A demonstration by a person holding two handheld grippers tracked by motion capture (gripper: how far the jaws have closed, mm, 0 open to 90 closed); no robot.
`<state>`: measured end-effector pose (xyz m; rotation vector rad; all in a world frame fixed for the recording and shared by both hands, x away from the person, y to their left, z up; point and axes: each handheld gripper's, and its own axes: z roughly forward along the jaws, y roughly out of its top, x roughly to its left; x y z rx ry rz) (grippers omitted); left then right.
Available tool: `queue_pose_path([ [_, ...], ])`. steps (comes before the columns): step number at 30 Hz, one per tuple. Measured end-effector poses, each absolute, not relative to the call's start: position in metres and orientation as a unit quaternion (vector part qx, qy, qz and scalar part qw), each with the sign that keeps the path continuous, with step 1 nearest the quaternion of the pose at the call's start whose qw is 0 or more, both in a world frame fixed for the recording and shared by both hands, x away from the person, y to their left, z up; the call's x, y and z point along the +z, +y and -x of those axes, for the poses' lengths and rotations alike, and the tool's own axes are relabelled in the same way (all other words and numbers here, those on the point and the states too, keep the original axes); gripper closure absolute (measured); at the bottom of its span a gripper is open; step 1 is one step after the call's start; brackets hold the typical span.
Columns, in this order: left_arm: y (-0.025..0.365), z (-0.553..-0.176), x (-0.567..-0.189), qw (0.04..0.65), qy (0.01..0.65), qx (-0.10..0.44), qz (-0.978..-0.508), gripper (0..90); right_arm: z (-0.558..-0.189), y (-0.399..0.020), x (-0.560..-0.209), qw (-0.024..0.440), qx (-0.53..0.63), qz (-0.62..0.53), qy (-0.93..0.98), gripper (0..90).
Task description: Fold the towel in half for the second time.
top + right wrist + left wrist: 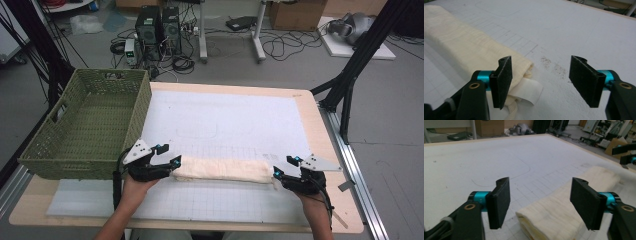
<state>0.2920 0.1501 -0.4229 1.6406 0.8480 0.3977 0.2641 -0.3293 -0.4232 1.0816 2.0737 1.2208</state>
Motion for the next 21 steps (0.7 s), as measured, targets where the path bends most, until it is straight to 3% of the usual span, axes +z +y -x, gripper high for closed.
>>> queue_pose_path([
  [5,0.153,-0.292,-0.418,0.595,0.366,0.188,-0.690,16.9,-0.260,-0.332,-0.421,0.267,0.435,-0.417,0.752,22.6],
  [14,0.153,-0.294,-0.418,0.595,0.362,0.185,-0.693,17.0,-0.255,-0.343,-0.420,0.286,0.421,-0.456,0.730,11.4],
  [21,0.156,-0.295,-0.418,0.595,0.365,0.180,-0.693,18.0,-0.258,-0.345,-0.421,0.285,0.423,-0.465,0.724,11.4],
])
